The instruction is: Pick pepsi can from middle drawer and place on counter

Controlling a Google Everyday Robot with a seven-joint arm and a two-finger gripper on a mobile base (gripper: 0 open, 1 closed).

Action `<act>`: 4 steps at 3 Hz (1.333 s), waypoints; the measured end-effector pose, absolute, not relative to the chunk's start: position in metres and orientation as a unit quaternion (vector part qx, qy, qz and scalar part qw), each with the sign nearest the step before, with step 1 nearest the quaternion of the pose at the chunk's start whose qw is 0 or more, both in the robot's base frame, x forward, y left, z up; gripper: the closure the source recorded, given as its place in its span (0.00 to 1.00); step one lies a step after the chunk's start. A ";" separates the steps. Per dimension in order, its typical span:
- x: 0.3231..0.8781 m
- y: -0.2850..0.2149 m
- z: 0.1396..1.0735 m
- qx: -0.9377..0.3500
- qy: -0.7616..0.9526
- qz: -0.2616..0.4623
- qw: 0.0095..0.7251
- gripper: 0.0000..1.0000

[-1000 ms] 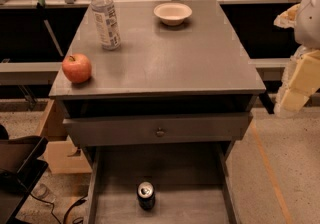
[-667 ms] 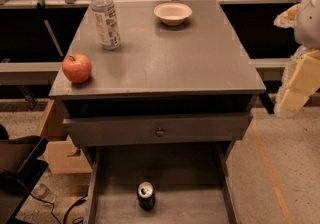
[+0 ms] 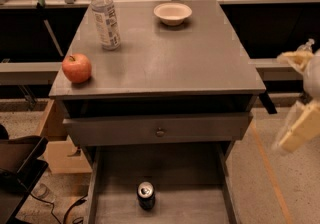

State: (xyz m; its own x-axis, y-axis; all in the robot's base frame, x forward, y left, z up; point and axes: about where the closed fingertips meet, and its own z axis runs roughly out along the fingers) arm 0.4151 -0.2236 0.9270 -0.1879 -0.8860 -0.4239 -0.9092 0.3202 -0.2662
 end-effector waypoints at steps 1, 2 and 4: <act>0.401 -0.233 0.841 -0.549 0.770 0.091 0.312 0.00; 0.390 -0.236 0.790 -0.521 0.754 0.156 0.369 0.00; 0.379 -0.236 0.746 -0.572 0.682 0.183 0.418 0.00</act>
Offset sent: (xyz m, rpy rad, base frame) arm -0.0590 -0.0270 -0.2054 0.4014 -0.3101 0.4655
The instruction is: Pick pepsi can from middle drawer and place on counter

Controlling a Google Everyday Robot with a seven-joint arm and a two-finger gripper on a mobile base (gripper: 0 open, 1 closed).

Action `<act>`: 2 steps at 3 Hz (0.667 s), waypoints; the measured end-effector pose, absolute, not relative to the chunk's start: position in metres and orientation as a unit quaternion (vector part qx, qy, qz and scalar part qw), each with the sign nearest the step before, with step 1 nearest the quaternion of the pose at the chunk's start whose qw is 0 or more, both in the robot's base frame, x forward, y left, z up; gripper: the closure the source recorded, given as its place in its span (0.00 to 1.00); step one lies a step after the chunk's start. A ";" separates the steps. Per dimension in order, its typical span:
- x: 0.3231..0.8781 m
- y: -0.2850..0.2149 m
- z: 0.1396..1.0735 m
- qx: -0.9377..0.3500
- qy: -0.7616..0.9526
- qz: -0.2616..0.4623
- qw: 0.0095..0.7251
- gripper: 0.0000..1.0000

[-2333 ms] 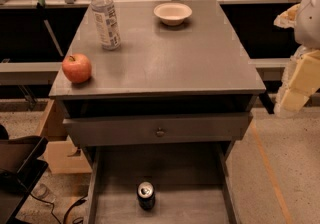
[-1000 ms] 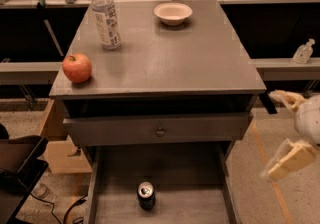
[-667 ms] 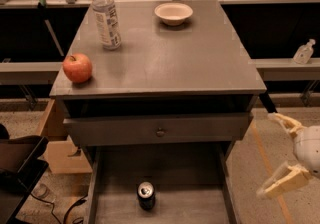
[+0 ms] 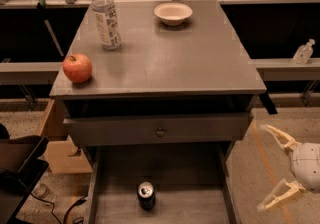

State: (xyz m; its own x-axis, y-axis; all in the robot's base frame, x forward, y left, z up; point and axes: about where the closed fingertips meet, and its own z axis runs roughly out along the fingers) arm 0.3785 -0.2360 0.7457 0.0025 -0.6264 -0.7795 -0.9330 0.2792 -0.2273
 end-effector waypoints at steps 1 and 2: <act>0.379 -0.236 0.747 -0.571 0.683 0.183 0.417 0.00; 0.381 -0.229 0.741 -0.571 0.690 0.174 0.409 0.00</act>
Offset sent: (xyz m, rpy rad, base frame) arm 0.0042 0.0112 -0.0130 -0.0545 0.0141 -0.0380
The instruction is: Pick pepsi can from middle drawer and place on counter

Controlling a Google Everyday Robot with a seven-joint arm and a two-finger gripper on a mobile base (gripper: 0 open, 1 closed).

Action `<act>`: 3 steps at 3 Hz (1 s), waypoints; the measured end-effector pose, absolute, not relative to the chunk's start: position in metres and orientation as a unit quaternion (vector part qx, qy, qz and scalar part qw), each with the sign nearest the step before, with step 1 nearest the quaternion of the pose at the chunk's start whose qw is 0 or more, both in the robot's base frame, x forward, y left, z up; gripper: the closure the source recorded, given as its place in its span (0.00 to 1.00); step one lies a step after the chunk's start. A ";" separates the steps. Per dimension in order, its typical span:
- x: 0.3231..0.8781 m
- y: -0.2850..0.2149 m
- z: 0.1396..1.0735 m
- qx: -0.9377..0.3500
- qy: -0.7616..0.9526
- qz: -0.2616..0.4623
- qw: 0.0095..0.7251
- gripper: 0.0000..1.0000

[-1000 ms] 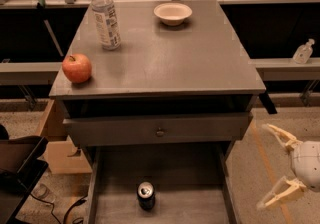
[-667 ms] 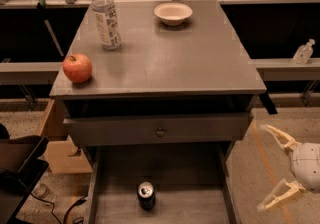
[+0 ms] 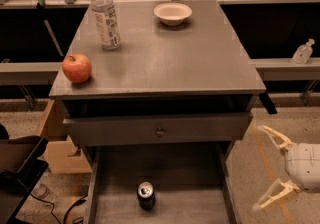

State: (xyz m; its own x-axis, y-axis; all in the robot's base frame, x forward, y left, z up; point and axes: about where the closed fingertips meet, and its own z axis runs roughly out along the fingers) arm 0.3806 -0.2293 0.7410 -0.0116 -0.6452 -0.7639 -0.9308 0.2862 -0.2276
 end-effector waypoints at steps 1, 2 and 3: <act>0.385 -0.207 0.686 -0.570 0.695 0.190 0.394 0.00; 0.391 -0.178 0.621 -0.561 0.688 0.226 0.402 0.00; 0.403 -0.146 0.568 -0.544 0.675 0.272 0.418 0.00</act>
Offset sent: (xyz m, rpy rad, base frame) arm 0.0176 0.0847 -0.2135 0.1818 0.1114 0.0646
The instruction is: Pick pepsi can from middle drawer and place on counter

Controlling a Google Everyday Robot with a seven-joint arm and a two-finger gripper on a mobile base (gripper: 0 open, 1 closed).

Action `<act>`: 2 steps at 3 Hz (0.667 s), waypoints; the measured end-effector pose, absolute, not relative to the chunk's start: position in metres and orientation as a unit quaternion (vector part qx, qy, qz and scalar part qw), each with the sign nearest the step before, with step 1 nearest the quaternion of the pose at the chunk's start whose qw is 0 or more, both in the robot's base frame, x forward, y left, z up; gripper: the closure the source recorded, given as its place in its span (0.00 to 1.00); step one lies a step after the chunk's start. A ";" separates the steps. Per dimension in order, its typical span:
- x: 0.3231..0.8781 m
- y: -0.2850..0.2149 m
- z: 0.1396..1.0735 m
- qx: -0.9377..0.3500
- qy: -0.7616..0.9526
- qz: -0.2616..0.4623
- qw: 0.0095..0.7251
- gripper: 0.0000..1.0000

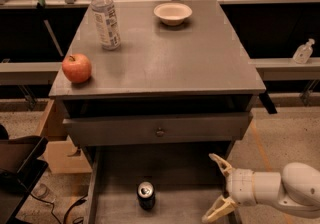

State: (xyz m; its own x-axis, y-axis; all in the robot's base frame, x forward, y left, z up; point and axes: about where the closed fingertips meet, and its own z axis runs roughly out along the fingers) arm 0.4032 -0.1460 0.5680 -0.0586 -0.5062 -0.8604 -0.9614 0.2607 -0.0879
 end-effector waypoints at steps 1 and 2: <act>0.416 -0.119 0.541 -0.526 0.669 0.298 0.432 0.00; 0.429 -0.092 0.518 -0.513 0.668 0.316 0.436 0.00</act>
Offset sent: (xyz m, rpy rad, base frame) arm 0.0419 0.0824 -0.0768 0.1486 0.0555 -0.0212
